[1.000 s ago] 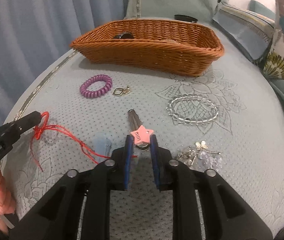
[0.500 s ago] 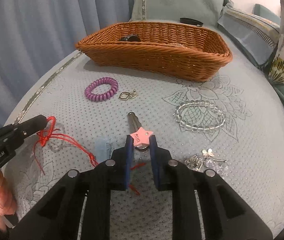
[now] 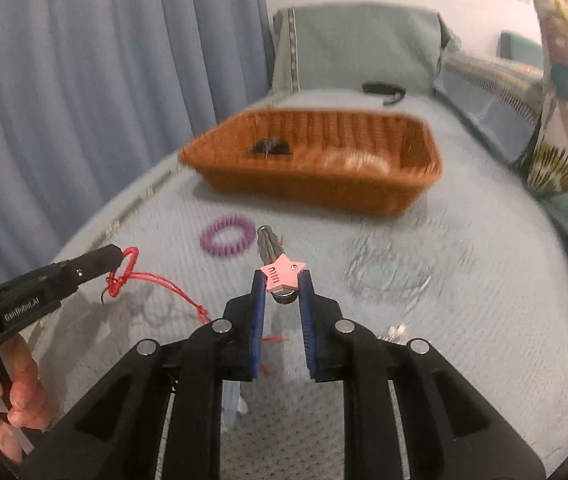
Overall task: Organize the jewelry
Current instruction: 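Carry the red cord and nail clipper into the basket and open both tools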
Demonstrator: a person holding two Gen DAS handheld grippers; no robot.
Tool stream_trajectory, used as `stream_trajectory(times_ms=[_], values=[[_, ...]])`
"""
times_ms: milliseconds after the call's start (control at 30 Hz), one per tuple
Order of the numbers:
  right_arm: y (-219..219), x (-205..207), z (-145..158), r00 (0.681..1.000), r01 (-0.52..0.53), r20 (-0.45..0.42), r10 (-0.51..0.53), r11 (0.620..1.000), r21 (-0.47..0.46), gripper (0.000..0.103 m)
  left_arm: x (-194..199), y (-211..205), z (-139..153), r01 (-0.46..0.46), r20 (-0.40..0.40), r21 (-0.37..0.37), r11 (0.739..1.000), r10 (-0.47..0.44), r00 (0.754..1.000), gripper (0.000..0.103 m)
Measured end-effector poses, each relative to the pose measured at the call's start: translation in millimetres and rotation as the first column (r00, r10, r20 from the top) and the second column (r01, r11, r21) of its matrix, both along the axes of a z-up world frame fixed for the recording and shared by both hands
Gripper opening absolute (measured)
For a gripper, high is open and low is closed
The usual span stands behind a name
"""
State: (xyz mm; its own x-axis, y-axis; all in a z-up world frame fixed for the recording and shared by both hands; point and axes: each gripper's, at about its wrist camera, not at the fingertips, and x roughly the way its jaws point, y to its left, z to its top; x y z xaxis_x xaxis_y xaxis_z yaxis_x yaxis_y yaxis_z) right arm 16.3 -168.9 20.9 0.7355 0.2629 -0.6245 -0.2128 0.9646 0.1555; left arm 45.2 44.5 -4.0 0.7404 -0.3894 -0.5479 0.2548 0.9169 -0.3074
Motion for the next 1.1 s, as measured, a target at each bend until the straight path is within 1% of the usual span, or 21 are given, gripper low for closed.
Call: stream_trajectory(times_ms=[100, 167, 233, 267, 333, 367, 400, 467, 500, 567, 633, 800, 900, 1000, 1100], values=[[-3.7, 3.3, 27.5, 0.998, 0.009, 0.067, -0.009, 1.0, -0.002, 0.014, 4.6, -0.4, 28.4, -0.001, 0.059, -0.028, 1.0, 0.003, 0.998, 0.002], [-6.3, 9.9, 45.1, 0.995, 0.012, 0.103, -0.011, 1.0, -0.009, 0.014, 14.4, -1.7, 47.9, -0.01, 0.088, -0.028, 1.0, 0.012, 0.996, 0.002], [-9.8, 20.3, 60.1, 0.991, 0.027, 0.128, -0.024, 0.999, -0.017, 0.014, 30.9, -5.7, 73.4, -0.005, 0.132, -0.049, 0.999, 0.012, 0.991, 0.002], [-12.3, 26.5, 66.5, 0.99, 0.033, 0.139, -0.03, 0.999, -0.02, 0.014, 35.9, -7.2, 79.9, 0.0, 0.144, -0.052, 0.999, 0.008, 0.99, 0.002], [-15.9, 43.3, 77.1, 0.987, 0.045, 0.153, -0.04, 0.999, -0.028, 0.014, 56.4, -18.7, 99.7, -0.002, 0.193, -0.015, 1.0, 0.005, 0.981, 0.002], [-17.5, 53.2, 80.2, 0.988, 0.048, 0.148, -0.043, 0.998, -0.027, 0.014, 65.6, -23.3, 105.1, -0.007, 0.202, 0.0, 1.0, 0.007, 0.979, 0.002], [-19.6, 59.1, 81.6, 0.988, 0.054, 0.144, -0.05, 0.998, -0.025, 0.015, 82.7, -29.8, 111.8, -0.005, 0.204, 0.008, 1.0, 0.003, 0.979, 0.002], [-22.0, 76.6, 82.4, 0.988, 0.084, 0.134, -0.078, 0.996, -0.034, 0.015, 103.7, -37.1, 116.1, 0.005, 0.202, 0.008, 1.0, -0.007, 0.979, 0.002], [-21.2, 87.6, 81.1, 0.988, 0.091, 0.129, -0.085, 0.995, -0.044, 0.015, 117.7, -43.0, 116.7, -0.005, 0.198, 0.025, 1.0, 0.0, 0.98, 0.002], [-19.8, 103.4, 75.0, 0.989, 0.099, 0.116, -0.091, 0.993, -0.066, 0.015, 139.5, -51.5, 113.1, -0.017, 0.178, 0.041, 0.999, 0.009, 0.984, 0.002], [-18.3, 119.7, 66.5, 0.991, 0.105, 0.091, -0.098, 0.992, -0.071, 0.015, 161.1, -59.0, 102.4, -0.035, 0.147, 0.057, 0.998, 0.027, 0.989, 0.002], [-19.5, 159.3, 47.4, 0.995, 0.103, 0.009, -0.103, 0.992, -0.067, 0.015, 197.9, -69.6, 64.8, -0.058, 0.059, 0.092, 0.994, 0.053, 0.997, 0.002], [-22.2, 178.8, 35.0, 0.995, 0.088, -0.047, -0.091, 0.994, -0.061, 0.015, 209.4, -74.9, 45.7, -0.059, 0.023, 0.127, 0.99, 0.056, 0.998, 0.003], [-24.4, 190.9, 21.4, 0.991, 0.078, -0.105, -0.083, 0.996, -0.052, 0.015, 217.9, -76.8, 27.2, -0.047, -0.026, 0.134, 0.99, 0.051, 0.998, 0.003], [-26.6, 199.5, 11.7, 0.986, 0.07, -0.149, -0.075, 0.997, -0.042, 0.015, 222.1, -77.3, 15.8, -0.044, -0.05, 0.148, 0.988, 0.052, 0.997, 0.003]])
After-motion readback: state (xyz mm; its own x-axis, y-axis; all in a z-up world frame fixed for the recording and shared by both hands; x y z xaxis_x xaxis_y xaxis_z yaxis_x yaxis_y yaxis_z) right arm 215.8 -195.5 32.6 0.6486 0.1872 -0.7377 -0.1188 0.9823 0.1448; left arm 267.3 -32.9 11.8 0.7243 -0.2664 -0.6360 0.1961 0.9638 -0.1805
